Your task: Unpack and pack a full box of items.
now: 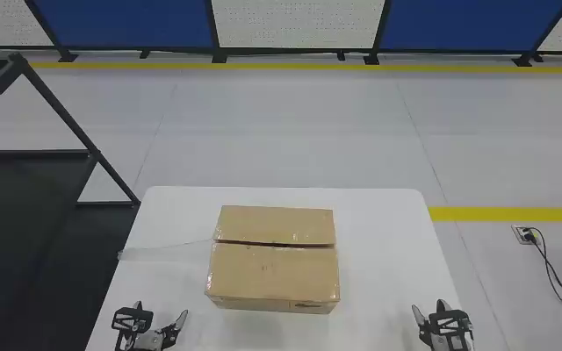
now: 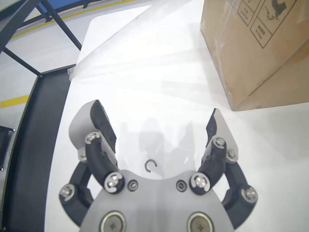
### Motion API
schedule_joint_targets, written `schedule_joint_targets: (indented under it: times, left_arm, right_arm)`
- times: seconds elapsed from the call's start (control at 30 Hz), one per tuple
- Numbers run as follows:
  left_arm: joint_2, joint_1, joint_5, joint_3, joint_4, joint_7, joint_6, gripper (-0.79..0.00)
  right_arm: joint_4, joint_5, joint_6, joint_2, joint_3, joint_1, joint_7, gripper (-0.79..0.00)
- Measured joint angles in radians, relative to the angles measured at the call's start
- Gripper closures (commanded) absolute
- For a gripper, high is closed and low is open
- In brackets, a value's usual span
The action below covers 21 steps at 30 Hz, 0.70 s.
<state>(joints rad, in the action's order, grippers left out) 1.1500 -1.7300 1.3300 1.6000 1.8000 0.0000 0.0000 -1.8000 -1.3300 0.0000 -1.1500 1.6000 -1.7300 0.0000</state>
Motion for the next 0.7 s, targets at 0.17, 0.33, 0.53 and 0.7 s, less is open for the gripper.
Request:
schedule_joint_targets:
  times: [0.17,0.33,0.53,0.7]
  left_arm:
    - [0.000,0.000,0.000,0.000,0.000,0.000,0.000,-0.774]
    - [0.000,0.000,0.000,0.000,0.000,0.000,0.000,-0.775]
    - [0.000,0.000,0.000,0.000,0.000,0.000,0.000,-0.785]
    - [0.001,0.004,-0.029,0.025,-0.007,0.022,-0.011,-0.785]
  right_arm:
    - [0.000,0.000,0.000,0.000,0.000,0.000,0.000,-0.425]
    - [0.000,0.000,0.000,0.000,0.000,0.000,0.000,-0.429]
    - [0.000,0.000,0.000,0.000,0.000,0.000,0.000,-0.785]
    - [-0.045,-0.006,-0.028,-0.003,-0.035,0.008,0.047,-0.785]
